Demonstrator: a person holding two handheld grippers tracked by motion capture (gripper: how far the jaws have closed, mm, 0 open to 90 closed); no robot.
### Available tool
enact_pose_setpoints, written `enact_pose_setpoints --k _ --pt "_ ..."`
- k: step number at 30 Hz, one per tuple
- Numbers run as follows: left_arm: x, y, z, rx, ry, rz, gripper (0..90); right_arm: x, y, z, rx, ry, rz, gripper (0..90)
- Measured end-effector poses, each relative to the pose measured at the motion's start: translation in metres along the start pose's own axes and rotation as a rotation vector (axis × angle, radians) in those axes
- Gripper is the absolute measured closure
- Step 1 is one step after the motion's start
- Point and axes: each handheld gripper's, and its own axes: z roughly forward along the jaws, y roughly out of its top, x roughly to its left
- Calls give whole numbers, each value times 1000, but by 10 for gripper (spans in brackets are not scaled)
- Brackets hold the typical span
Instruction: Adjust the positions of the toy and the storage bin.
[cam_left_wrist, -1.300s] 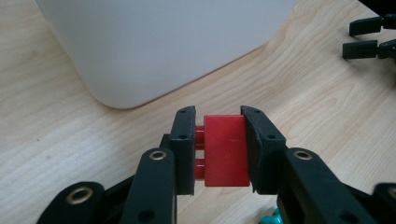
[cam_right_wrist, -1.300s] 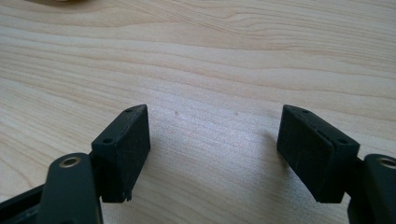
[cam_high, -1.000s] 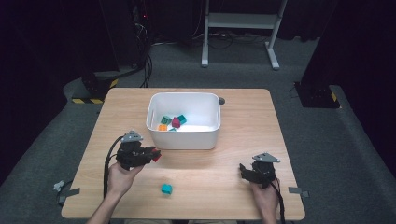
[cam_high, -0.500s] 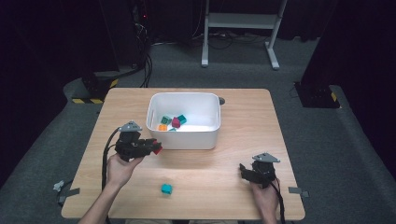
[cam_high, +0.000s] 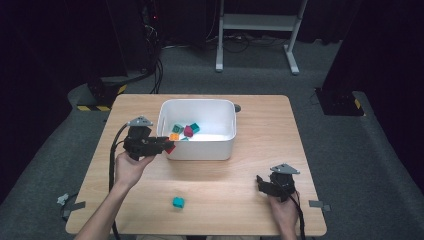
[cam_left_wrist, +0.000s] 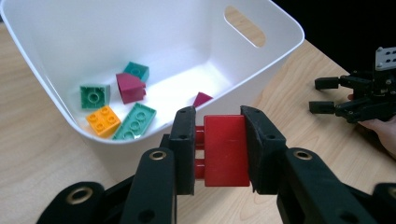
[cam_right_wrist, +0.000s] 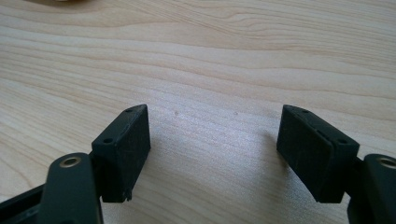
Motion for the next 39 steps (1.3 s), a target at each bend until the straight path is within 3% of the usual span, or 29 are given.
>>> enact_pose_setpoints --k 5,19,29,39 --pt "-1 14 -3 -16 24 33 671 0 0 0 0 0 0 257" --pt "12 41 12 -8 27 -7 671 0 0 0 0 2 -1 257" --pt "20 52 34 14 52 -35 670 0 0 0 0 2 -2 257" --pt "29 51 54 50 86 -46 669 0 0 0 0 3 -1 257"
